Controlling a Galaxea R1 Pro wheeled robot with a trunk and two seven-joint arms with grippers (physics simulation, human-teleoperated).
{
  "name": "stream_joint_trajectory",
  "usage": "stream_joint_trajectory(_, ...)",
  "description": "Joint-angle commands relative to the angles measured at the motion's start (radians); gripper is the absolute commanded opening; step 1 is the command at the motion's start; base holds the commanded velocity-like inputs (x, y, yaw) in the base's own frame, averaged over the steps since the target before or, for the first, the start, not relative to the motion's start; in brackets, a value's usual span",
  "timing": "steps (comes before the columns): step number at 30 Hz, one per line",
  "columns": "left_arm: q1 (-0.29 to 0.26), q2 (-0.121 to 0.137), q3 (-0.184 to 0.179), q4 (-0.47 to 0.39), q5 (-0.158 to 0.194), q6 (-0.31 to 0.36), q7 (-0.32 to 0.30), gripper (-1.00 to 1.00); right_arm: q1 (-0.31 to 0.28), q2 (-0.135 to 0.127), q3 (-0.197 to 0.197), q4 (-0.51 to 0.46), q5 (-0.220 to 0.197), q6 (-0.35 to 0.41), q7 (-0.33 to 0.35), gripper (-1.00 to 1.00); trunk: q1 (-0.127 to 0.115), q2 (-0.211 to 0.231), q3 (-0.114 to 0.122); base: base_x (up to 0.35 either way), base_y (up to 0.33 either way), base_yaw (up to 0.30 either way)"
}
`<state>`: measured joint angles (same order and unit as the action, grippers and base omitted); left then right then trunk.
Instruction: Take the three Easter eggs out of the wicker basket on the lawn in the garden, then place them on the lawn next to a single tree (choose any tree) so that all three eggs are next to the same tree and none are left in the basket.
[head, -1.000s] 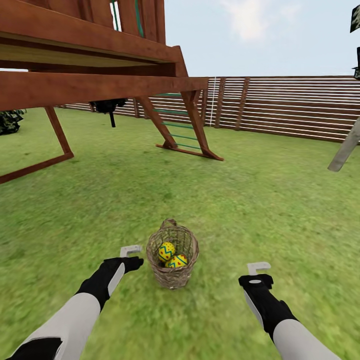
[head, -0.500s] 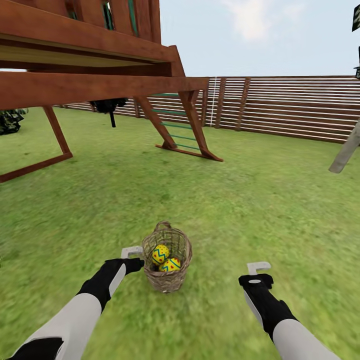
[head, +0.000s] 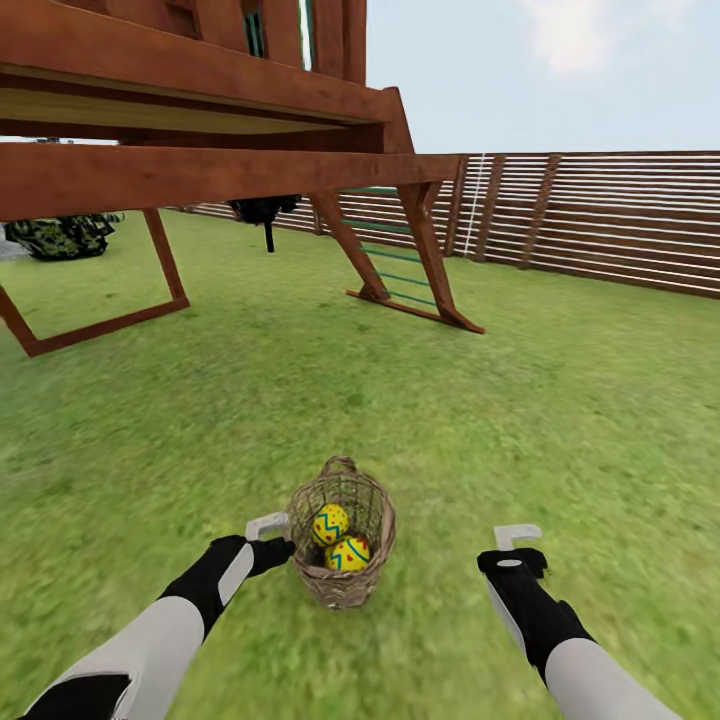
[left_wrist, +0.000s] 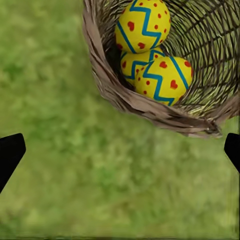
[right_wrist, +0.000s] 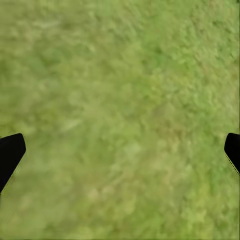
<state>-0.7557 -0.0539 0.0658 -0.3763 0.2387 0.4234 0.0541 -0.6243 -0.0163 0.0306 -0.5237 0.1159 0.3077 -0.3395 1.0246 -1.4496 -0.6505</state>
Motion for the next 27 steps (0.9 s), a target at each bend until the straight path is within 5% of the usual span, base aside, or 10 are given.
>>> stream_joint_trajectory(1,-0.001,-0.002,0.006,0.013,0.018,0.006,0.006,1.0,0.0,-0.001,0.003,-0.001,0.01,0.01,-0.001,1.0,0.0,0.0,-0.001,0.246,-0.249,0.287)
stream_joint_trajectory(4,-0.001,-0.003,0.006,0.047,0.045,0.004,0.006,1.0,0.0,-0.001,0.003,-0.001,0.01,0.01,-0.001,1.0,0.0,0.0,-0.001,0.246,-0.249,0.287)
stream_joint_trajectory(12,-0.001,-0.004,0.006,0.096,0.212,0.003,0.006,1.0,0.0,-0.001,0.003,-0.001,0.01,0.01,-0.002,1.0,0.0,0.0,-0.001,0.246,-0.248,0.287)
stream_joint_trajectory(19,-0.001,-0.005,0.01,0.121,0.313,0.002,0.006,1.0,0.0,-0.001,0.003,-0.001,0.01,0.01,-0.002,1.0,0.0,0.0,-0.001,0.247,-0.243,0.28)
stream_joint_trajectory(22,0.0,-0.006,0.013,0.128,0.407,0.002,0.006,1.0,0.0,-0.001,0.003,-0.002,0.01,0.01,-0.002,1.0,0.0,0.0,-0.001,0.21,-0.105,0.097)
stream_joint_trajectory(27,0.005,-0.006,0.018,0.133,0.477,-0.013,0.005,1.0,0.0,-0.001,0.003,-0.002,0.009,0.01,-0.001,1.0,0.0,0.0,-0.001,0.043,-0.017,0.015)
